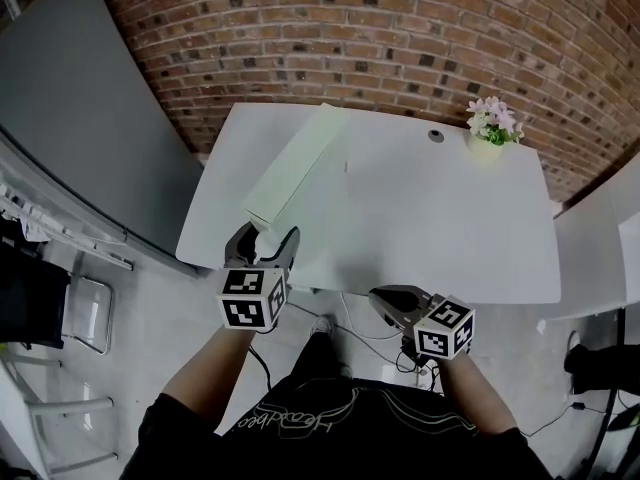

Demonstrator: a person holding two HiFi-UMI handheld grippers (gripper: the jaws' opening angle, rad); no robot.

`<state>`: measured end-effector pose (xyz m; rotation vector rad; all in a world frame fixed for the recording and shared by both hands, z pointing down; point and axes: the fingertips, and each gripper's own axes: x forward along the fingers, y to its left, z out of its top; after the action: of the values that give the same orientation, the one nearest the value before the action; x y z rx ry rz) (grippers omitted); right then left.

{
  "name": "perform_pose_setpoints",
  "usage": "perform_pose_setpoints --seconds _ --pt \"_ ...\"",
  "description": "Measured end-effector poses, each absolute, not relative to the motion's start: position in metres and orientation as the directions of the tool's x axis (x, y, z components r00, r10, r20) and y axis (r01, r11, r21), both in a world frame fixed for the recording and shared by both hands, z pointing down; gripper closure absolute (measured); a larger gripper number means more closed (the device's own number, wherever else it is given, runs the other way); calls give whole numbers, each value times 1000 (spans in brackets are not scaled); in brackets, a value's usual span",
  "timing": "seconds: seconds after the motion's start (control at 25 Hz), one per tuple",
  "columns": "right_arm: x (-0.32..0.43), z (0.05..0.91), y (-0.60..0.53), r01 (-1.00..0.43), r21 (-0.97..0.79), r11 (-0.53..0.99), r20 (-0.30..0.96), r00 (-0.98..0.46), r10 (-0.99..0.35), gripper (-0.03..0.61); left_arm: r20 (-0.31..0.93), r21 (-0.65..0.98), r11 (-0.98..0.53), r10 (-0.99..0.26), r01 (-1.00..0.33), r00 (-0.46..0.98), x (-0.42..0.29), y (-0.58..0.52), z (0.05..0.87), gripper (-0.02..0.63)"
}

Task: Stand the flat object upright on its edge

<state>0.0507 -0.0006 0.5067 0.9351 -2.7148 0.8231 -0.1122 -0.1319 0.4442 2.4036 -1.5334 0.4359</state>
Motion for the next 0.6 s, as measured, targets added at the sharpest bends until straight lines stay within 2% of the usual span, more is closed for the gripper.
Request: perform_pose_setpoints --seconds 0.6 --pt "57 481 30 -626 -379 681 297 -779 -552 574 398 48 -198 -895 -979 200 -106 -92 447 313"
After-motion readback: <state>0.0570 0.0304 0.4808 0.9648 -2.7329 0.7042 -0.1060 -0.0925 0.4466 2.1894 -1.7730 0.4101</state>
